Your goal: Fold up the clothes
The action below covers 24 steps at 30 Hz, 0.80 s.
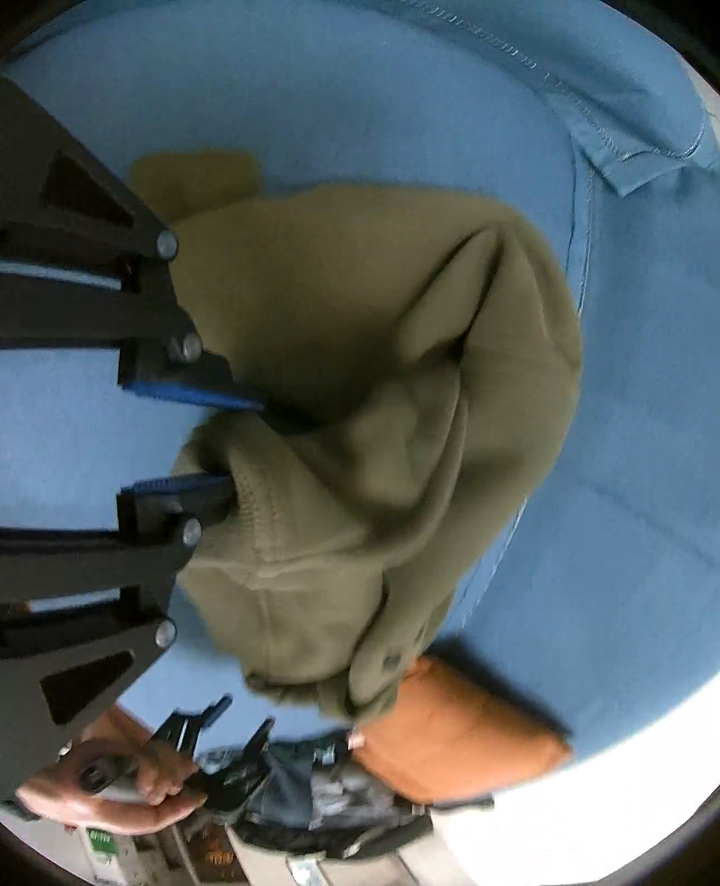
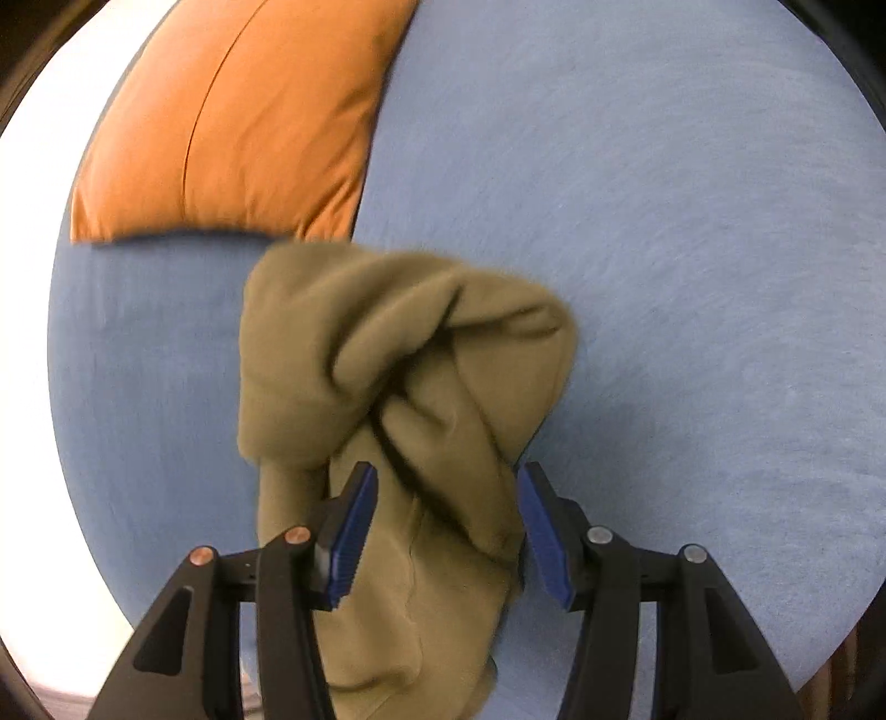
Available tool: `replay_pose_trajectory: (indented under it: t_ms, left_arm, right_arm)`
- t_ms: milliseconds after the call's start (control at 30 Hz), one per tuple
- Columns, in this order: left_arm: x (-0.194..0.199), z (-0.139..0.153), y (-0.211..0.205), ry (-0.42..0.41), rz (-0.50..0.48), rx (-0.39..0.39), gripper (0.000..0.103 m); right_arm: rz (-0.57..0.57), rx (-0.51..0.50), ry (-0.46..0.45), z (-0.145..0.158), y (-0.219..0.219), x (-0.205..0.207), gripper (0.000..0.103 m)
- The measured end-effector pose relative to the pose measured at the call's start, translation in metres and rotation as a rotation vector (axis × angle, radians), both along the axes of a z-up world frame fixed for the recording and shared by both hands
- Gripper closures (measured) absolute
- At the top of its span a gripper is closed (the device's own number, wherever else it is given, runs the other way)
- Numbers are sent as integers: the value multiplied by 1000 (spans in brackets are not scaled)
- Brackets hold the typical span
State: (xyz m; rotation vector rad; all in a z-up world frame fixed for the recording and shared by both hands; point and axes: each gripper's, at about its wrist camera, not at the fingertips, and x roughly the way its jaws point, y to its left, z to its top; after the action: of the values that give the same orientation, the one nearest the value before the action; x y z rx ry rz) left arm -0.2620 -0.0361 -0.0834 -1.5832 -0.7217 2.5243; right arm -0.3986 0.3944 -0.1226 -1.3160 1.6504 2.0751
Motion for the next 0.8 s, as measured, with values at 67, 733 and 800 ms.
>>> replay_pose_trajectory:
  t_ms: [67,733,800]
  left_arm:
    - [-5,8,-5,33,1,-6,78]
    - [3,89,-26,408,10,-36,52]
    - [-14,66,-23,291,-15,40,52]
  right_arm:
    - [65,9,-31,-5,-18,-5,49]
    - [334,117,-48,-23,-70,-59,49]
    - [353,129,-46,-25,-71,-63,49]
